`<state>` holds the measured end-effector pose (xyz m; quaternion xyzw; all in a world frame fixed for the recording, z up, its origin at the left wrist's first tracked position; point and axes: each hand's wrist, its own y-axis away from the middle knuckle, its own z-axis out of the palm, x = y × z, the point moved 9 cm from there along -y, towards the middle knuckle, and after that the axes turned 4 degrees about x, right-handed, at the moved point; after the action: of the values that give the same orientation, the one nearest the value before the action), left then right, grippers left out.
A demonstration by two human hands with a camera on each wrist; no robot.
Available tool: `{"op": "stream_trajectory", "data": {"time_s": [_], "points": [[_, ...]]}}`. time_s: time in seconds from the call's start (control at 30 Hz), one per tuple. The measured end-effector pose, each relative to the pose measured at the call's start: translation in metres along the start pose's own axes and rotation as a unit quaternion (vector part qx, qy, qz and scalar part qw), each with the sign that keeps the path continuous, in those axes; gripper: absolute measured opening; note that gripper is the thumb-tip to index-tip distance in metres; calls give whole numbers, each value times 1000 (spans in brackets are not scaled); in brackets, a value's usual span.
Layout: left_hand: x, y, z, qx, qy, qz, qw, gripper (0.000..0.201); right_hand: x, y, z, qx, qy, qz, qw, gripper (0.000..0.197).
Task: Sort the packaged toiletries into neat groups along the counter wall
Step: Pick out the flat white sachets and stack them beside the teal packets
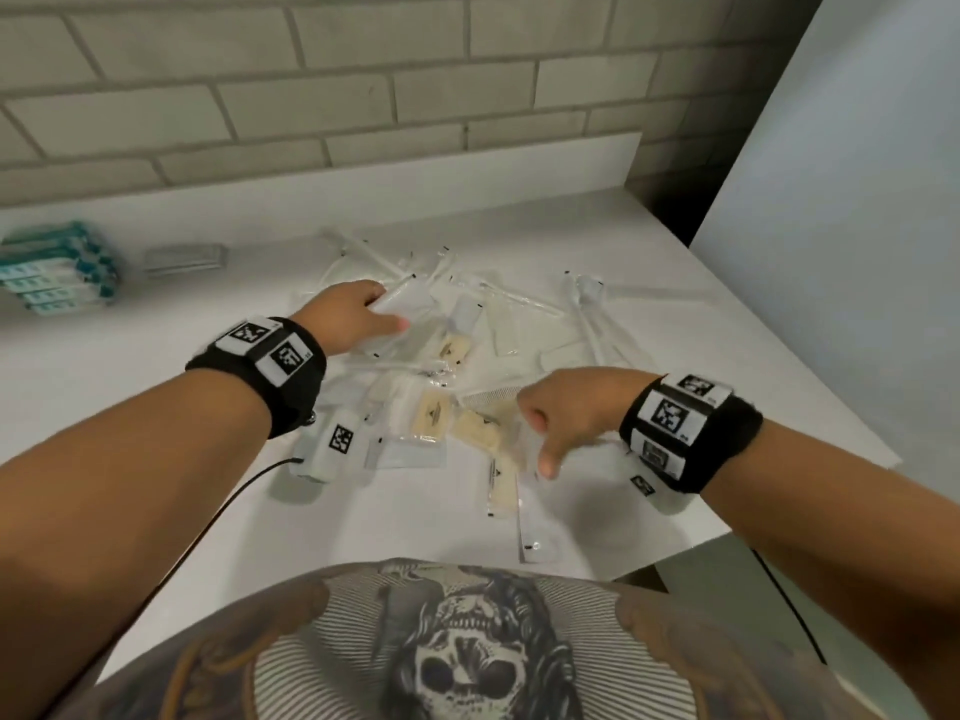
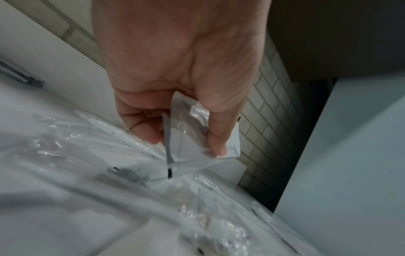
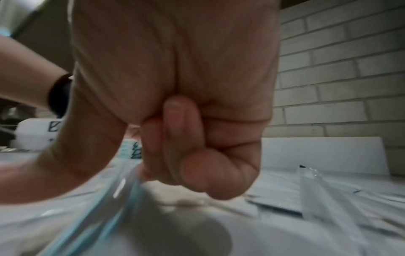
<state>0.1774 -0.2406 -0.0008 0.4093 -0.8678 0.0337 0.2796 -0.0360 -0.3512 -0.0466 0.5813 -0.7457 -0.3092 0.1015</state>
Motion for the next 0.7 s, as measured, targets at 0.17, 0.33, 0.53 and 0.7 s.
{"op": "stream_trajectory", "data": {"time_s": [0.17,0.33,0.53,0.7], "points": [[12,34,16,-35,62,-11,997,73,-12,9,20,69,91,-19,993,50],[48,73,53,-134,91,53,985,56,10,7,2,168,2,17,986,33],[80,103,101,-233,-68,206,948,20,58,32,-5,127,-95,65,985,27],[79,117,127,-291,-113,238,920,18,49,31,27,108,-36,71,991,62]]}}
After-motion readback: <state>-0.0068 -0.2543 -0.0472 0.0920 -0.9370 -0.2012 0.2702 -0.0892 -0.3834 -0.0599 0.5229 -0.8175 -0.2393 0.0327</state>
